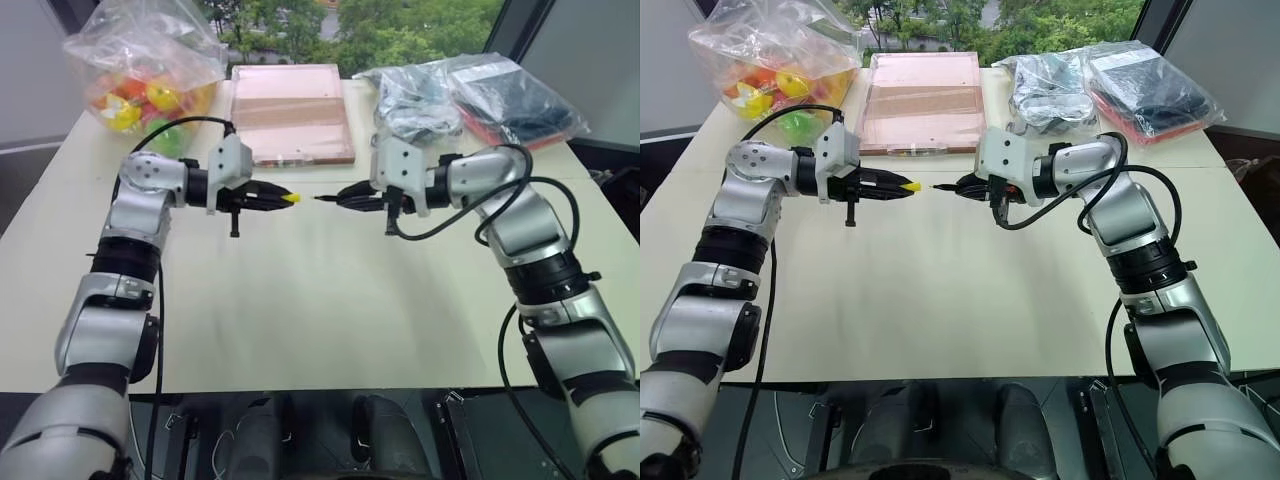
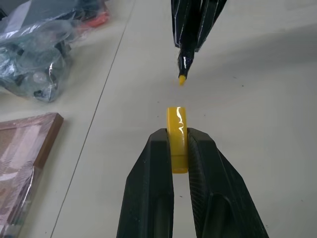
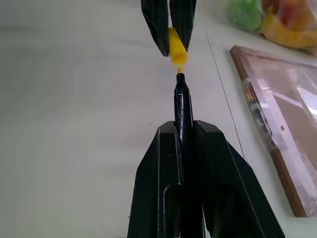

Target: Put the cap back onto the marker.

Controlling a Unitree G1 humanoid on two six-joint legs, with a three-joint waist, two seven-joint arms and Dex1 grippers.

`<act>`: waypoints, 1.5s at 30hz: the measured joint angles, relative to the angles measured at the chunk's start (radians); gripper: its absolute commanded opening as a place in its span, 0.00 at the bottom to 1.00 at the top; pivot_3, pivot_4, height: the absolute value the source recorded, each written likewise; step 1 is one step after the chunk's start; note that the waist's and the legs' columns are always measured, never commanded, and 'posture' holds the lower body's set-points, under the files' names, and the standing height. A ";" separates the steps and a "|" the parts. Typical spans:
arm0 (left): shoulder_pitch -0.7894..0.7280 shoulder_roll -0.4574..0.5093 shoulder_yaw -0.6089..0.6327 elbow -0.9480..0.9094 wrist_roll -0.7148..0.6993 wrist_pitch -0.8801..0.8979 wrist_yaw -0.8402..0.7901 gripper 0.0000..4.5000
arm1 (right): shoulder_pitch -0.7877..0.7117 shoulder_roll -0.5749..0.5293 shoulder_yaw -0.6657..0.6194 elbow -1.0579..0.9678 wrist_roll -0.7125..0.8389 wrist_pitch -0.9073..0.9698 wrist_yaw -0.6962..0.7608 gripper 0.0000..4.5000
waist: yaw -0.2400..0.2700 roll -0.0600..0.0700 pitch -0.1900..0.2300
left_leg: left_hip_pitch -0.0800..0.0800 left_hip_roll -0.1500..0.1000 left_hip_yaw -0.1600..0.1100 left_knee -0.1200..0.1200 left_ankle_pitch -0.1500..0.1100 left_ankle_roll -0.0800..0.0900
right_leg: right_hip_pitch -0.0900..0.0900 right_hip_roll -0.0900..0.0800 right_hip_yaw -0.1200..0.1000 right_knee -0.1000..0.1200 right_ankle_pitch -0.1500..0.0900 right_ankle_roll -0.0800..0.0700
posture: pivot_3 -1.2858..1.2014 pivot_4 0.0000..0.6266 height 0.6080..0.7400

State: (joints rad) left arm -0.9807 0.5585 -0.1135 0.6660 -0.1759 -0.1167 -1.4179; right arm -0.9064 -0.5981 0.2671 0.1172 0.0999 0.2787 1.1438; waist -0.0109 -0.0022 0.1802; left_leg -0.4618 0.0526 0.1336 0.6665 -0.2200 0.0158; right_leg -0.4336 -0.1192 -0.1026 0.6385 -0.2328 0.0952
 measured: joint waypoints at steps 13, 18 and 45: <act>-0.009 -0.037 0.000 0.016 0.012 0.003 0.002 0.01 | 0.000 0.041 0.003 0.005 -0.010 0.000 -0.006 0.00 | -0.001 0.000 0.000 | 0.000 0.000 0.000 0.000 0.000 0.000 | 0.000 0.000 0.000 0.000 0.000 0.000 | 0.52 0.24 1.00; -0.009 -0.004 0.001 0.016 0.015 0.003 -0.006 0.01 | 0.000 0.038 0.002 0.016 -0.018 -0.001 -0.008 0.00 | -0.002 0.000 0.000 | 0.000 0.000 0.000 0.000 0.000 0.000 | 0.000 0.000 0.000 0.000 0.000 0.000 | 0.52 0.24 1.00; -0.003 -0.007 0.007 -0.034 0.002 0.045 -0.014 0.01 | 0.000 0.037 0.002 0.042 -0.019 -0.010 -0.020 0.00 | -0.002 0.000 0.000 | 0.000 0.000 0.000 0.000 0.000 0.000 | 0.000 0.000 0.000 0.001 0.000 0.000 | 0.52 0.24 1.00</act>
State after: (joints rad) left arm -0.9836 0.5511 -0.1065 0.6324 -0.1736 -0.0719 -1.4319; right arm -0.9065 -0.5614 0.2687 0.1593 0.0809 0.2686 1.1237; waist -0.0127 -0.0022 0.1802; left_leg -0.4617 0.0526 0.1336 0.6666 -0.2199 0.0157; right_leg -0.4337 -0.1192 -0.1025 0.6394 -0.2329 0.0952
